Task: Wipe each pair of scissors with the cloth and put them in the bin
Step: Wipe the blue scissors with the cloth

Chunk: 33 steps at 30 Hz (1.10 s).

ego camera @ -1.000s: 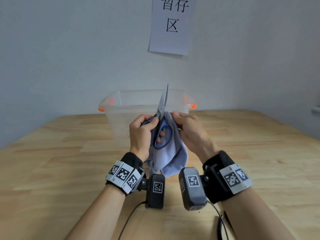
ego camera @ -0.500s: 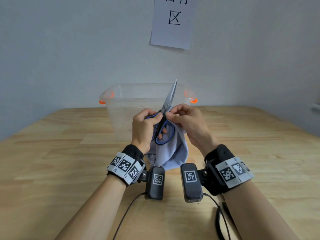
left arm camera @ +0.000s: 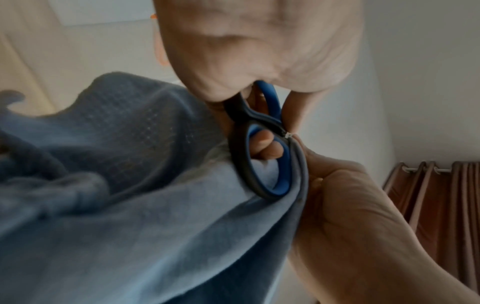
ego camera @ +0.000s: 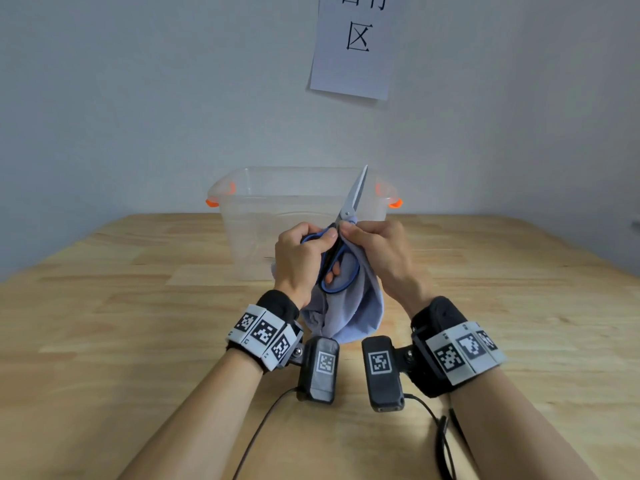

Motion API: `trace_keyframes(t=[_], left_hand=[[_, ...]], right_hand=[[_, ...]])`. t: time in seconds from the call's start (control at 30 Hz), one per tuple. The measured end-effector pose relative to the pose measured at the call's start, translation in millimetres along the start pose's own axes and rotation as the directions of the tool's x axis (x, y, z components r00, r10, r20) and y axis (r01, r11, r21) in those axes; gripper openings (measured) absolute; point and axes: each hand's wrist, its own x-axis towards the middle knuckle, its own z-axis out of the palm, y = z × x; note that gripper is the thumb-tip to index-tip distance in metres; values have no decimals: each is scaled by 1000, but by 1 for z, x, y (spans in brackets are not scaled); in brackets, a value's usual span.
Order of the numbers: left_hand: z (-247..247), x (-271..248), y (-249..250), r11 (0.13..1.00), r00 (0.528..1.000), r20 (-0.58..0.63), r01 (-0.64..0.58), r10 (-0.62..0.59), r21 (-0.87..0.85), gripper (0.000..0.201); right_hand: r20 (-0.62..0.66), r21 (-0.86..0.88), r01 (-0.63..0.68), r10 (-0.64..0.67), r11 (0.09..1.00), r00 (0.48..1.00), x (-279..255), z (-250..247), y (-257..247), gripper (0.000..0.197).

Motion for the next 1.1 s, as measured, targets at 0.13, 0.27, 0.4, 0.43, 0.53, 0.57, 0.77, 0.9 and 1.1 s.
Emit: trace_keyframes(t=[0.13,0.27,0.4,0.43,0.53,0.57,0.77,0.9,1.1], left_hand=[[-2,2,-2,1000,1000,-17,-3,3,19,26],[-4,3,-1,1000,1000,-7,0,0,11,26],[-3,3,1,1000,1000,-1,11,-11,-3,23],[-2,3,1,1000,1000,-1,12,-12,-3,23],[-2,3,1,1000,1000,-6,19,-19,-6,23],[-2,3,1,1000,1000,-8,21,-21,-7,22],[-2,3,3,999,999,-7,36,-36,-36,18],[-2,2,4,998,999,1,40,-40,-38,20],[-2,0,2,998,998,15,54,-54,-13,22]], right_hand=[[-13,-31,46,-46,998,999,-1,9,6,55],[-63,48,81,-78,996,995,-6,15,7,56],[-169,123,108,-86,987,982,-6,20,10,55],[-177,154,104,-76,983,981,-7,21,10,55],[-154,222,86,-52,971,987,-7,23,12,63],[-137,238,79,-47,968,989,-6,22,14,63],[166,366,-139,82,920,983,1,0,9,26],[189,356,-186,124,916,974,3,-4,8,17],[56,230,-23,10,973,998,2,-1,14,27]])
